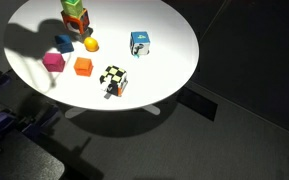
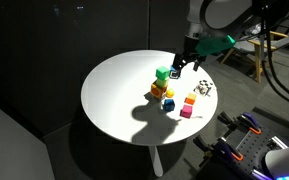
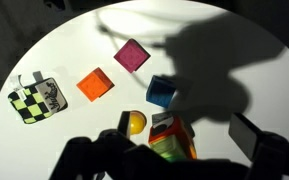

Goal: Pick up the pink block and put it on the blue block

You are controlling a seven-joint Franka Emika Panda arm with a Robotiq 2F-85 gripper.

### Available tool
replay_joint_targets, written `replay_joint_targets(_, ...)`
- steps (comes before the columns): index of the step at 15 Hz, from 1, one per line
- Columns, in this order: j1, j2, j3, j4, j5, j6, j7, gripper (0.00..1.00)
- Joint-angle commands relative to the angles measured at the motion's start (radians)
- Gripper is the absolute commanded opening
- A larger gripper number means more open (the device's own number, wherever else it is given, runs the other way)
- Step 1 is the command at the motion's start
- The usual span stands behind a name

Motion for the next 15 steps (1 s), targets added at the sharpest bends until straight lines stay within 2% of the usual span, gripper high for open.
replay_joint_targets(1, 0.020, 0.012, -0.026, -0.011, -0.005, 0.019, 0.002, 1.00)
replay_joint_targets(15, 0.025, 0.105, -0.070, -0.139, -0.074, 0.220, -0.050, 1.00)
